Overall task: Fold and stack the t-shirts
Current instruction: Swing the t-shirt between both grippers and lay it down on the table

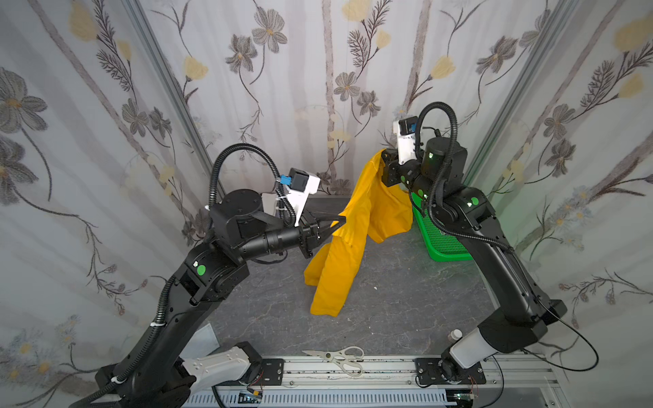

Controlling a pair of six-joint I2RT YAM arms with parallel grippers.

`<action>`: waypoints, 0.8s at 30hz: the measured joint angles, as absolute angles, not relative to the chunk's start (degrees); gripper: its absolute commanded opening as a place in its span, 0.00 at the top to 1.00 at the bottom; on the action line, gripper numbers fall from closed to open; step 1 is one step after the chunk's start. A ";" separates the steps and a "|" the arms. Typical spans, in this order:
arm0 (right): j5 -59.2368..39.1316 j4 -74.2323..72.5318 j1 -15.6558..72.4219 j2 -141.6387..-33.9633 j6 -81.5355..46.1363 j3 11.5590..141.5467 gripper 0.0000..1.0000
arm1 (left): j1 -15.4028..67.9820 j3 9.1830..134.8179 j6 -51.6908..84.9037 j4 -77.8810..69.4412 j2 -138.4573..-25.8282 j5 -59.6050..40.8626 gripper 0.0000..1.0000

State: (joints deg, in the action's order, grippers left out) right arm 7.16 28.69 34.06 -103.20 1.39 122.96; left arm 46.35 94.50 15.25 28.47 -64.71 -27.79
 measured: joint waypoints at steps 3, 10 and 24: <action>5.06 30.61 34.22 -107.96 2.61 131.00 1.00 | 53.19 92.66 15.49 23.40 -67.07 -24.86 1.00; -2.04 32.71 30.76 -109.21 3.18 129.97 0.92 | 59.88 91.70 17.15 11.86 -75.37 -21.30 1.00; -7.57 31.94 27.38 -116.36 -2.11 117.86 0.10 | 35.03 57.58 23.77 9.65 -53.49 15.25 1.00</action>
State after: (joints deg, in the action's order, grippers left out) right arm -7.57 31.94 27.38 -116.36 -2.11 117.86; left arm 35.03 57.58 23.77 9.65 -53.49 15.25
